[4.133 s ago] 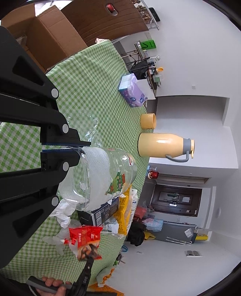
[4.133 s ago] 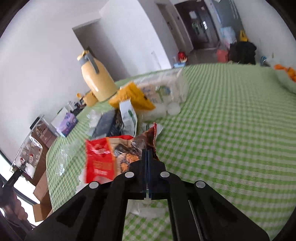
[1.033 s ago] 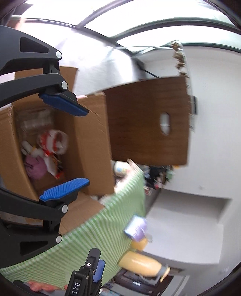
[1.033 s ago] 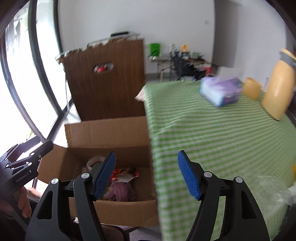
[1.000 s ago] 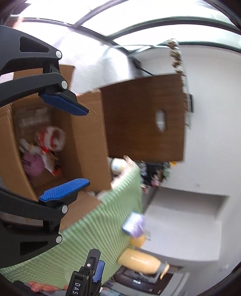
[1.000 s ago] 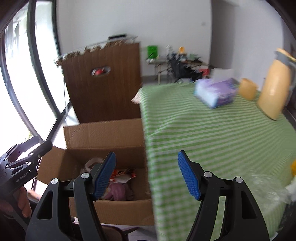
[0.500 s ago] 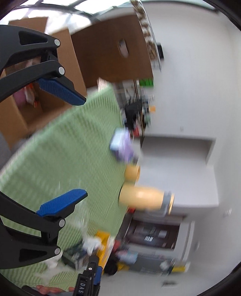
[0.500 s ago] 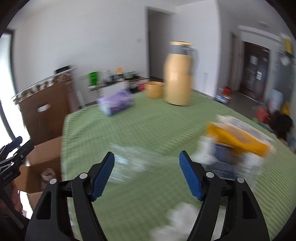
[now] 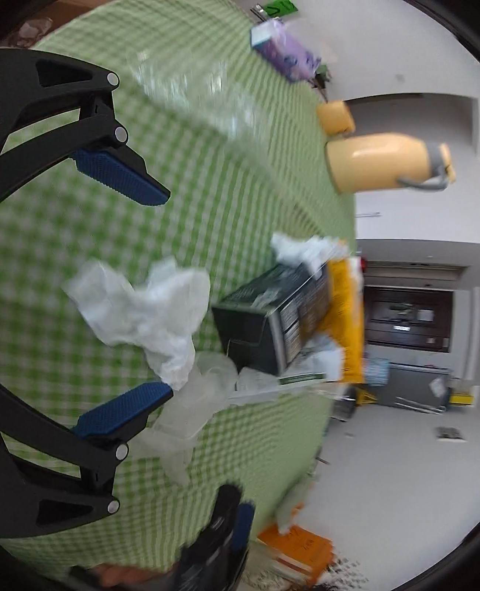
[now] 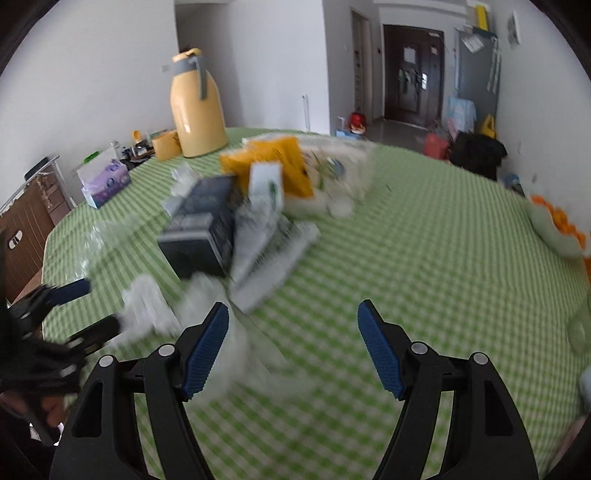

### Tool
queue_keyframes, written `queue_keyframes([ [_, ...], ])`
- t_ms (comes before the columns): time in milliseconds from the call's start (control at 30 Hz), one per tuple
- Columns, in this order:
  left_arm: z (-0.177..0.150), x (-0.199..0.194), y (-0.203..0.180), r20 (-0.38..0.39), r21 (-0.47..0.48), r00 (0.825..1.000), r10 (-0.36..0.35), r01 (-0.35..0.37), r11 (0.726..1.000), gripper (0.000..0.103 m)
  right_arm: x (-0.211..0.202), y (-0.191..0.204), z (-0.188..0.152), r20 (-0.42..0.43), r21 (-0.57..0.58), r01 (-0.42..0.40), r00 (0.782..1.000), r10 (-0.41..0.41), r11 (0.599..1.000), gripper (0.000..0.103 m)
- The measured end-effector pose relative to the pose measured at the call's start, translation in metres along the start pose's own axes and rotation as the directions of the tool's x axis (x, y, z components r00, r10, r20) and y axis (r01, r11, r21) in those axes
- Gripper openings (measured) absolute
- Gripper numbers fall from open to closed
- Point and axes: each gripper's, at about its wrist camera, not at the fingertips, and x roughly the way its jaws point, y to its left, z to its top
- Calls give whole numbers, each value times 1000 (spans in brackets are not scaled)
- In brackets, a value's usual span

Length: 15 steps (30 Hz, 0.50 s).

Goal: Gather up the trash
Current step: 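Grasp the white tissue with the left tool while the right tool grasps the plastic glove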

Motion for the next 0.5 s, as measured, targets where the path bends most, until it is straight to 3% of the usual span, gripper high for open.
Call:
queue_keyframes([
  [33,3,7,-4,-17,0,1000,-6,6,1000,73,-1,-1,-5,-5,6,-5,1000,5,1000,70],
  [100,5,16,-10,-45,-20,999,11,-12,1000,55,-2,-1,-12,-16,14,-18,1000,18,1000,70],
  [233,6,25,-11,-112,-89,993,-37,27,996,9,0,-1,-18,-38,17,-41,998,42,999,70],
  [300,6,20,-13,-107,-75,994,-6,-2,997,6,3,2,-18,-48,11,-50,998,50,999,70],
  [500,18,-8,13,-42,-145,999,30,-36,989,6,22,28,-22,-91,-17,-103,991,101,995,70],
])
